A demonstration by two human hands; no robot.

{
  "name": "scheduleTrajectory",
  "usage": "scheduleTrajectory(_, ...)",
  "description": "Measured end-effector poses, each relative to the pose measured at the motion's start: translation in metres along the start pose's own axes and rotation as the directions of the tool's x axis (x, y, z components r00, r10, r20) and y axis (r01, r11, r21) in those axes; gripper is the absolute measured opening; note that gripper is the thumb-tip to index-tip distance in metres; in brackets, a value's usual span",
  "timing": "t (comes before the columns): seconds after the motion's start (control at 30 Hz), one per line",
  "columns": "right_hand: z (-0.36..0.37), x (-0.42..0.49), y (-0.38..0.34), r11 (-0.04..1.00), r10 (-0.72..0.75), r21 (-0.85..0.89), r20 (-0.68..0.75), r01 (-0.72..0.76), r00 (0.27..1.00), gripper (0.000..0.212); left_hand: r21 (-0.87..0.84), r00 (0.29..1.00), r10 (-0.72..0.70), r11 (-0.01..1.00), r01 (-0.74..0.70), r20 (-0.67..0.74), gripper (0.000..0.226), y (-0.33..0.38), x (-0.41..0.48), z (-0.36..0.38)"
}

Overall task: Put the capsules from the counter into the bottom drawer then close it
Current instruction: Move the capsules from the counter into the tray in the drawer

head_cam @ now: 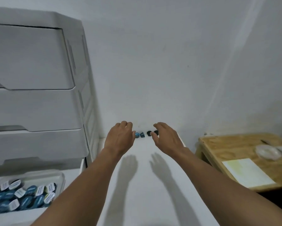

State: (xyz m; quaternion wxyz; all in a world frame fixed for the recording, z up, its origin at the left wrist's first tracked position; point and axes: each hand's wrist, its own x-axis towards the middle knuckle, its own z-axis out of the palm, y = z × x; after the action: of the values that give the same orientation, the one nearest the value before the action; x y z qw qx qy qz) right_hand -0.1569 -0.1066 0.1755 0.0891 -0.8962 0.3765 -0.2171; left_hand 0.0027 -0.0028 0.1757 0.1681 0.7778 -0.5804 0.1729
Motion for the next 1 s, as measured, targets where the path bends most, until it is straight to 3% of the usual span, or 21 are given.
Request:
scheduleTrajectory(0.43,0.098,0.107,0.071,0.999,-0.001,-0.042,0.203,0.009,0.979,0.031,-0.016,0.984,-0.036,0.999,0.039,0.174,0.030,-0.032,0.078,0.122)
scheduleTrajectory(0.8,0.192,0.171,0.123,0.996,-0.086,0.045,0.225,0.078,0.971,0.022,-0.122,0.962,-0.072,0.987,0.107,0.262,0.027,-0.047,0.124,0.237)
scheduleTrajectory(1.0,0.244,0.196,0.144,0.997,-0.058,0.062,0.320,0.041,0.946,0.035,-0.168,0.929,-0.121,0.967,0.189,0.349,0.028,-0.060,0.141,0.303)
